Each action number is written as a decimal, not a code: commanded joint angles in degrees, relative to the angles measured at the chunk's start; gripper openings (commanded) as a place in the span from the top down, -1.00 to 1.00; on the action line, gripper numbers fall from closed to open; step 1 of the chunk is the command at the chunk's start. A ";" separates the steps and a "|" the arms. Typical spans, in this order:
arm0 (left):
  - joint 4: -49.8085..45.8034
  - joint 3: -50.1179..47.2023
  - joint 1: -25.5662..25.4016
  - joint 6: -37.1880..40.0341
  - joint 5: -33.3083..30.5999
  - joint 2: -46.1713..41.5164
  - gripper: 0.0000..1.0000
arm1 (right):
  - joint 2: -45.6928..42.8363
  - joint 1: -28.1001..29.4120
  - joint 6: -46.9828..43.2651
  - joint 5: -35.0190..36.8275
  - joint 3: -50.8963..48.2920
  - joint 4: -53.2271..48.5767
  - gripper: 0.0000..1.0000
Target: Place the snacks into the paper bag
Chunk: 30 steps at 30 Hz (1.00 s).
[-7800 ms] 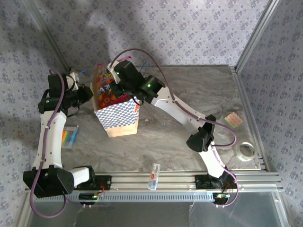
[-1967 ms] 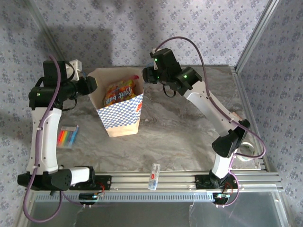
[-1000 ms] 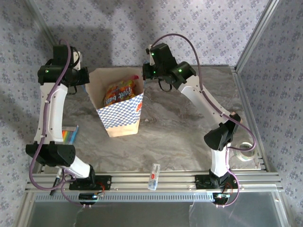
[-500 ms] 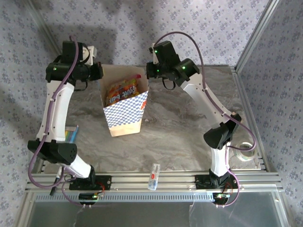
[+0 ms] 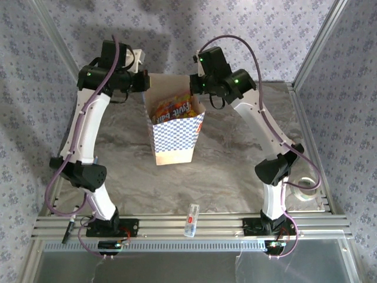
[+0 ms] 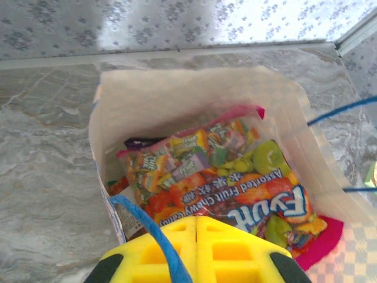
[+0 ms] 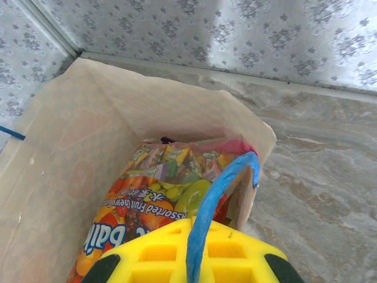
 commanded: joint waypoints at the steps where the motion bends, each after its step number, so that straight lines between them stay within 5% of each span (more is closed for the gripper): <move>1: 7.68 3.57 -2.35 -0.83 1.54 -2.86 1.00 | -7.50 -0.80 -1.42 2.06 -0.72 4.39 1.00; 14: 18.38 -22.55 -4.15 -5.22 -0.40 -13.71 1.00 | -19.10 -4.14 2.30 1.92 -20.60 9.90 1.00; 20: 15.90 -23.65 -4.10 -2.86 -5.43 -15.56 0.43 | -23.44 -4.80 3.67 2.35 -27.51 9.88 0.90; 23: 15.21 -23.54 -4.11 -2.00 -6.30 -16.12 0.06 | -26.71 -4.83 4.21 3.75 -31.20 10.00 0.73; 25: 14.70 -23.50 -4.11 -1.79 -7.07 -16.57 -0.14 | -29.47 -4.95 4.47 4.43 -33.72 10.27 0.43; 30: 13.02 -24.87 -4.11 -1.37 -9.72 -19.02 -0.27 | -35.57 -4.88 3.50 7.05 -37.76 9.32 -0.21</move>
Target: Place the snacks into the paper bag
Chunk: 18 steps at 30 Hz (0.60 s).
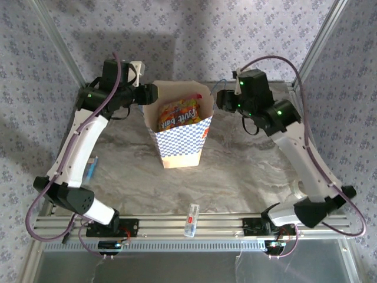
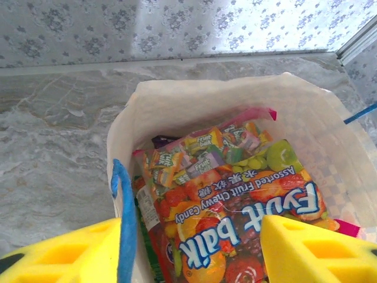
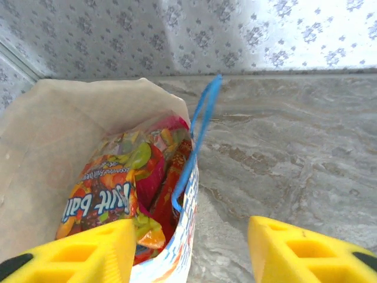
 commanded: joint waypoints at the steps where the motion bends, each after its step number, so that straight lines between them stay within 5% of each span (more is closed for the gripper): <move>1: -1.02 -1.20 -0.22 1.14 -3.14 -4.18 -0.33 | -4.52 -0.20 -0.78 3.52 -1.76 0.03 -0.30; 6: -0.64 -5.86 -0.20 2.28 -9.25 -9.46 -0.99 | -8.83 -0.78 -3.03 5.83 -3.47 -2.91 -0.88; 7: -1.18 -6.60 -0.02 2.80 -11.03 -10.77 -1.00 | -9.89 -0.88 -3.14 6.51 -4.18 -3.09 -1.00; 18: 6.22 -24.57 1.77 9.05 -26.56 -27.05 -0.99 | -19.15 -6.03 -6.66 9.45 -17.16 3.27 -1.00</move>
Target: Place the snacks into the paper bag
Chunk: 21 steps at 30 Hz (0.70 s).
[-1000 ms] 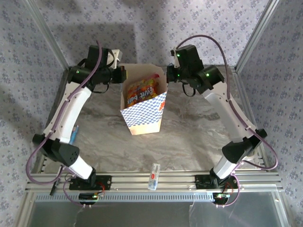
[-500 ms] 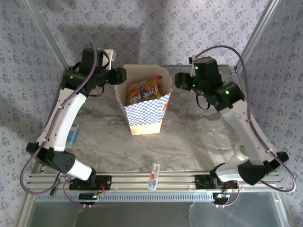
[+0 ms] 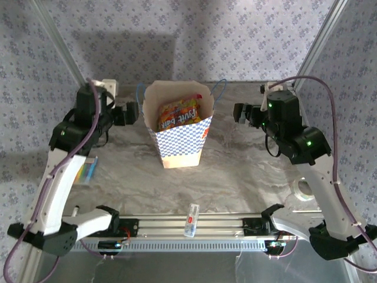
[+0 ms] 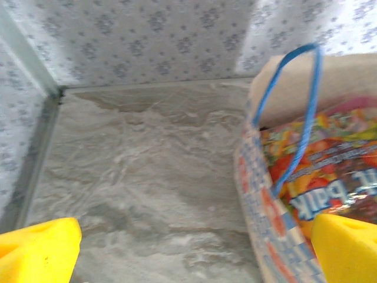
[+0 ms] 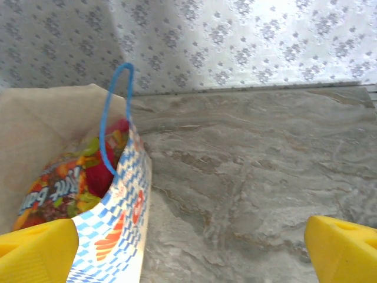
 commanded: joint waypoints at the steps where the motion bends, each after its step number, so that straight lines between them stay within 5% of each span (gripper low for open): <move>1: 5.36 -5.54 1.20 3.03 -7.74 -3.80 -1.00 | -2.23 -2.02 -3.23 2.97 -4.40 3.87 -1.00; 6: 15.22 -19.73 3.59 4.72 -11.51 -9.53 -1.00 | -5.44 -6.43 -3.45 2.07 -14.85 9.86 -1.00; 13: 22.61 -34.54 9.52 -3.35 -11.15 -10.18 -1.00 | -7.42 -14.00 -2.16 2.46 -36.15 28.28 -1.00; 21: 50.44 -50.55 10.46 1.53 -9.97 -3.57 -1.00 | -0.77 -18.10 -1.82 11.14 -48.68 45.40 -1.00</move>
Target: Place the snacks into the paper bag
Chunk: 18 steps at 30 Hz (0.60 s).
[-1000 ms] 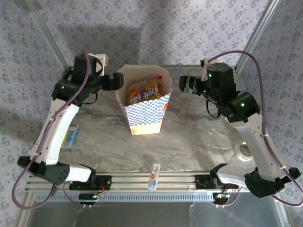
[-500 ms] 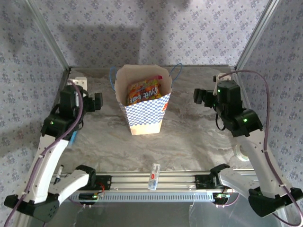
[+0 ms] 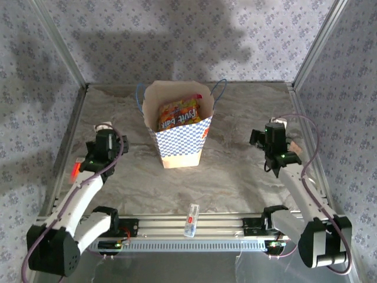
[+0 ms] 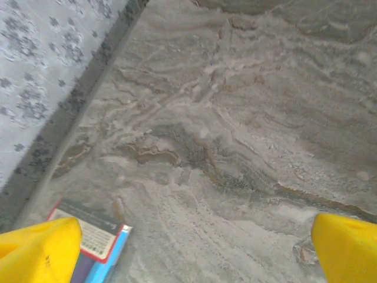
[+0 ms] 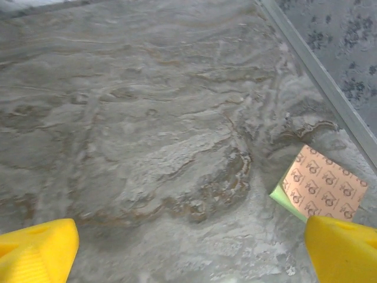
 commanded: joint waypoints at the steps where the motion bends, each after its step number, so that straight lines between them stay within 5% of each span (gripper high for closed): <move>1: 16.53 -2.59 0.67 4.87 0.86 4.53 -0.99 | 1.73 -0.79 0.23 6.67 -5.27 15.13 -1.00; 11: 45.13 -10.26 6.55 5.84 7.80 20.36 -0.99 | 17.03 -4.71 -6.44 0.42 -10.56 36.85 -0.99; 18: 54.94 -12.13 9.55 8.00 11.99 24.56 -1.00 | 19.40 -7.40 -11.09 -1.80 -16.73 53.24 -0.99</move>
